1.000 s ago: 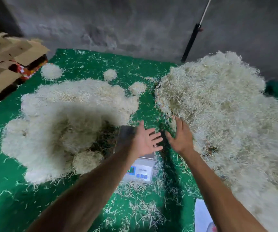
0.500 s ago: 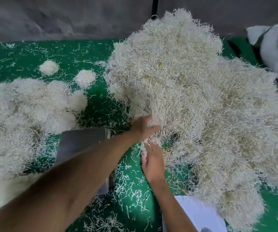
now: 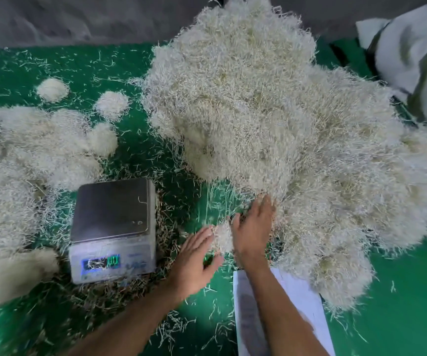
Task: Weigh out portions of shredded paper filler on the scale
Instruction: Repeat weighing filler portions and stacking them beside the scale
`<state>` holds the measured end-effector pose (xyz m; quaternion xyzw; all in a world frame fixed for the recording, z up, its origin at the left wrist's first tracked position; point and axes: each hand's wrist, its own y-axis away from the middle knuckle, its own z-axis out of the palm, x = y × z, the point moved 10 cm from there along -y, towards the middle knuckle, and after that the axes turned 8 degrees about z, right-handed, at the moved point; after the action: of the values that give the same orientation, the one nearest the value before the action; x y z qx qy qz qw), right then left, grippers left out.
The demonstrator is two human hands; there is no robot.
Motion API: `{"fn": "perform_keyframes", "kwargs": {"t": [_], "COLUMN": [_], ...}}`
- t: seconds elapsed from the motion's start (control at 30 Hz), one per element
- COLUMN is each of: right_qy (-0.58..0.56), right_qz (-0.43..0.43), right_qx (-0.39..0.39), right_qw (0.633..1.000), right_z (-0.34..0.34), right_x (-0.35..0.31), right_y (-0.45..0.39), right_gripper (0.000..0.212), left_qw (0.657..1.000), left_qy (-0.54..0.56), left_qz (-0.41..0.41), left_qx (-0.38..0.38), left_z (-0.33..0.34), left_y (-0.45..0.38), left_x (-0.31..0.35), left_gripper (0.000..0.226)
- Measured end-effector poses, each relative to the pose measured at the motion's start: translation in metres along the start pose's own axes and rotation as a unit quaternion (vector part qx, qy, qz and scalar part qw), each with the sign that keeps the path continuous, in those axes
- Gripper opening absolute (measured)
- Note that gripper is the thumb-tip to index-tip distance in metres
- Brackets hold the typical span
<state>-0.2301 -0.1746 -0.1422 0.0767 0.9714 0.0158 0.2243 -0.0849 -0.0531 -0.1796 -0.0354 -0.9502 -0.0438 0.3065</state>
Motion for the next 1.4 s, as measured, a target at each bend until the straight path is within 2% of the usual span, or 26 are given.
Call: {"fn": "perform_keyframes", "kwargs": {"t": [0.07, 0.17, 0.23, 0.33, 0.4, 0.47, 0.53, 0.63, 0.7, 0.77, 0.83, 0.97, 1.03, 1.13, 1.17, 1.23, 1.27, 1.33, 1.4], "right_qy": [-0.065, -0.196, -0.233, -0.252, -0.215, -0.178, -0.11, -0.01, -0.036, -0.079, -0.127, -0.247, -0.316, -0.28, -0.289, -0.328, -0.315, -0.216, -0.111], "right_qz": [0.009, 0.015, 0.024, -0.012, -0.049, -0.055, -0.055, -0.068, -0.047, -0.03, -0.023, 0.012, 0.016, 0.015, 0.023, 0.04, 0.041, 0.006, -0.075], "right_qx": [-0.032, -0.063, -0.095, -0.125, -0.099, -0.002, 0.066, -0.02, -0.049, 0.005, 0.041, 0.058, 0.005, -0.041, -0.028, -0.011, -0.01, 0.029, 0.046], "right_qw": [0.997, 0.978, 0.968, 0.959, 0.97, 0.982, 0.99, 0.997, 0.997, 0.996, 0.991, 0.967, 0.949, 0.959, 0.957, 0.944, 0.948, 0.976, 0.99], "right_z": [0.009, 0.009, 0.008, -0.005, -0.022, -0.05, -0.057, -0.005, 0.023, 0.024, 0.021, 0.007, 0.009, 0.017, 0.014, 0.002, -0.004, -0.02, -0.025], "right_x": [-0.005, -0.022, -0.03, -0.031, -0.023, -0.008, 0.004, 0.004, 0.007, 0.011, 0.015, 0.017, -0.001, -0.012, -0.006, 0.004, 0.005, -0.004, -0.025], "right_y": [0.016, 0.049, 0.073, 0.089, 0.084, 0.073, 0.061, 0.042, 0.04, 0.041, 0.04, 0.049, 0.073, 0.108, 0.111, 0.101, 0.091, 0.069, 0.05], "right_gripper": [0.041, 0.018, 0.021, 0.022, 0.016, 0.014, 0.027, 0.059, 0.059, 0.047, 0.039, 0.044, 0.044, 0.043, 0.033, 0.011, 0.009, 0.018, 0.025], "left_qw": [0.998, 0.999, 1.0, 0.998, 0.997, 0.999, 0.999, 0.994, 0.995, 0.998, 0.997, 0.997, 0.995, 0.988, 0.989, 0.991, 0.991, 0.99, 0.992], "left_qy": [-0.039, -0.021, -0.006, -0.048, -0.025, -0.001, 0.0, -0.071, -0.072, -0.015, -0.002, 0.028, 0.044, 0.021, 0.035, 0.07, 0.077, 0.082, 0.086], "left_qz": [-0.025, -0.04, -0.024, 0.051, 0.071, 0.046, 0.047, 0.082, 0.072, 0.051, 0.042, 0.03, 0.049, 0.097, 0.087, 0.044, 0.022, -0.021, -0.032], "left_qx": [-0.037, -0.018, 0.003, -0.009, 0.009, 0.015, 0.019, 0.014, 0.022, 0.042, 0.057, 0.063, 0.08, 0.116, 0.117, 0.102, 0.111, 0.11, 0.084], "left_z": [0.012, 0.001, -0.012, -0.019, -0.02, -0.014, 0.001, 0.018, 0.022, 0.019, 0.014, 0.01, 0.002, -0.005, -0.003, 0.003, 0.002, 0.003, 0.008], "left_y": [0.011, 0.001, -0.009, -0.019, -0.019, -0.015, -0.005, 0.004, 0.003, 0.002, 0.001, 0.002, 0.005, 0.013, 0.014, 0.012, 0.012, 0.01, 0.007], "left_x": [-0.001, 0.007, 0.016, 0.033, 0.034, 0.027, 0.021, 0.018, 0.013, 0.009, 0.007, 0.006, 0.011, 0.017, 0.014, 0.008, 0.005, -0.004, -0.007], "left_gripper": [0.096, 0.115, 0.117, 0.107, 0.099, 0.088, 0.084, 0.098, 0.113, 0.12, 0.125, 0.136, 0.125, 0.072, 0.073, 0.095, 0.101, 0.101, 0.094]}}
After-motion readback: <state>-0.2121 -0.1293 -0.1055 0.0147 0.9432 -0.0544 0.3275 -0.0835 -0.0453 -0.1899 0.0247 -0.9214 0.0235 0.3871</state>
